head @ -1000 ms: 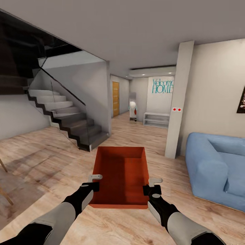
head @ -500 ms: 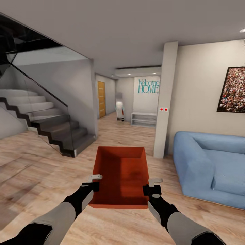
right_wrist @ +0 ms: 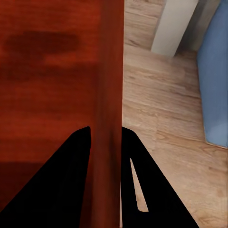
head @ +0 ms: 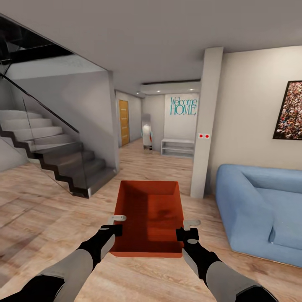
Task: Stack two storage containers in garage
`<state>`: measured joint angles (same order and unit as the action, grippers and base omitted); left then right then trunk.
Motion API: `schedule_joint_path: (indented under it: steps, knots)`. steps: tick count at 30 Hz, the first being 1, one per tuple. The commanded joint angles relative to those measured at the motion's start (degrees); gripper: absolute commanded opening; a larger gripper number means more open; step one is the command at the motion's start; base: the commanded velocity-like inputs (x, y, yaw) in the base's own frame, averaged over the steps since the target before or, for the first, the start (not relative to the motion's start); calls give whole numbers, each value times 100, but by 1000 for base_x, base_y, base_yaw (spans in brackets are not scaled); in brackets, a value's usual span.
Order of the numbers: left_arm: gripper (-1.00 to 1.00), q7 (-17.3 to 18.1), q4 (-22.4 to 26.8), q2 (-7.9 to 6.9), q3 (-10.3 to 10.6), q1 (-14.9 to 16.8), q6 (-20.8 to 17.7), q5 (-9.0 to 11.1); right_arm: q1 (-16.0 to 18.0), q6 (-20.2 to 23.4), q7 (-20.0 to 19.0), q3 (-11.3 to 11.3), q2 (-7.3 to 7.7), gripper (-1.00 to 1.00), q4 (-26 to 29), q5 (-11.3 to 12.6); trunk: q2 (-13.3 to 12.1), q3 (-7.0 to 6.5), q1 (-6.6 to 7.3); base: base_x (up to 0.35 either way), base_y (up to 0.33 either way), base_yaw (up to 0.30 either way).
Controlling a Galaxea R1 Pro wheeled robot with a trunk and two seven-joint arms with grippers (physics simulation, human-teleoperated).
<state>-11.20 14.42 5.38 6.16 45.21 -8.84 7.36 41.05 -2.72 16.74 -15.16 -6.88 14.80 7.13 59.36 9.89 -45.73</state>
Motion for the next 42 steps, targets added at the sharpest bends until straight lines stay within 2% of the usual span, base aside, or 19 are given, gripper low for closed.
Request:
schedule_joint_path:
  steps: [1, 42]
  knots:
    - [-100, -68, 33, -213, -352, 5, 260, -83, 3, -34, 348, 382, 82, -100, -17, 96, 6, 8, -4, 323, 0, 0]
    - [-100, -68, 34, -265, -352, 5, 260, -76, 7, -45, 348, 382, 82, -100, -14, 96, 6, 8, -4, 323, 0, 0]
